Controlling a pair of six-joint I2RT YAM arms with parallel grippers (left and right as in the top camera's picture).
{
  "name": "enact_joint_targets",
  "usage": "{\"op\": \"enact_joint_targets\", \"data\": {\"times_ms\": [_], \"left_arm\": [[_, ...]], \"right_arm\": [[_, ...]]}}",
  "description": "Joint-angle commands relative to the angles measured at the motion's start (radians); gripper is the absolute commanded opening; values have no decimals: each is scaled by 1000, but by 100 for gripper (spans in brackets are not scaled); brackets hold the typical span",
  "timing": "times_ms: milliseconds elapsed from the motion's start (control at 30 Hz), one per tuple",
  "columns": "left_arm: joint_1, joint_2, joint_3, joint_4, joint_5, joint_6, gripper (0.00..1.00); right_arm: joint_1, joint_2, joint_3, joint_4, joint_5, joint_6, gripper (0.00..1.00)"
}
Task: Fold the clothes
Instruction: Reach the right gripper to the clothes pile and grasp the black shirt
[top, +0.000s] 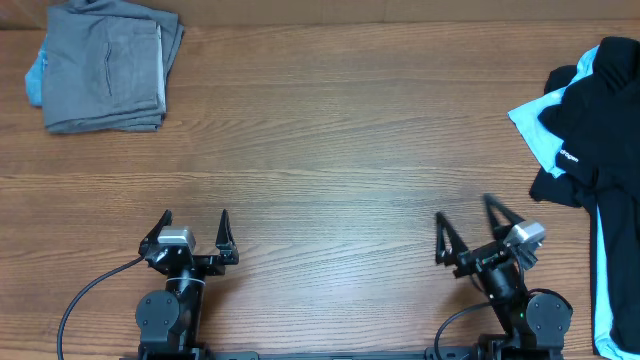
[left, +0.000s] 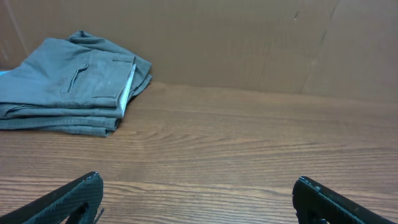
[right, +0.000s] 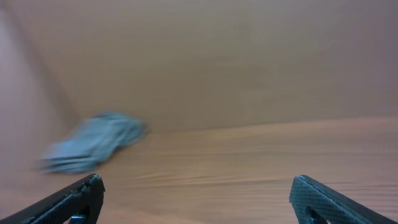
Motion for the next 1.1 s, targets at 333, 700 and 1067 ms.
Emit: {"op": "enact_joint_targets", "data": {"times_ms": [333, 700, 1067], "left_arm": [[1, -11, -3, -2, -7, 20, 100], [1, -11, -3, -2, -7, 20, 100], [1, -11, -3, -2, -7, 20, 100]], "right_arm": [[-2, -12, 7, 377, -167, 403, 100], [-2, 325, 463, 101, 110, 67, 100], [-17, 1160, 1241, -520, 575, -220, 100]]}}
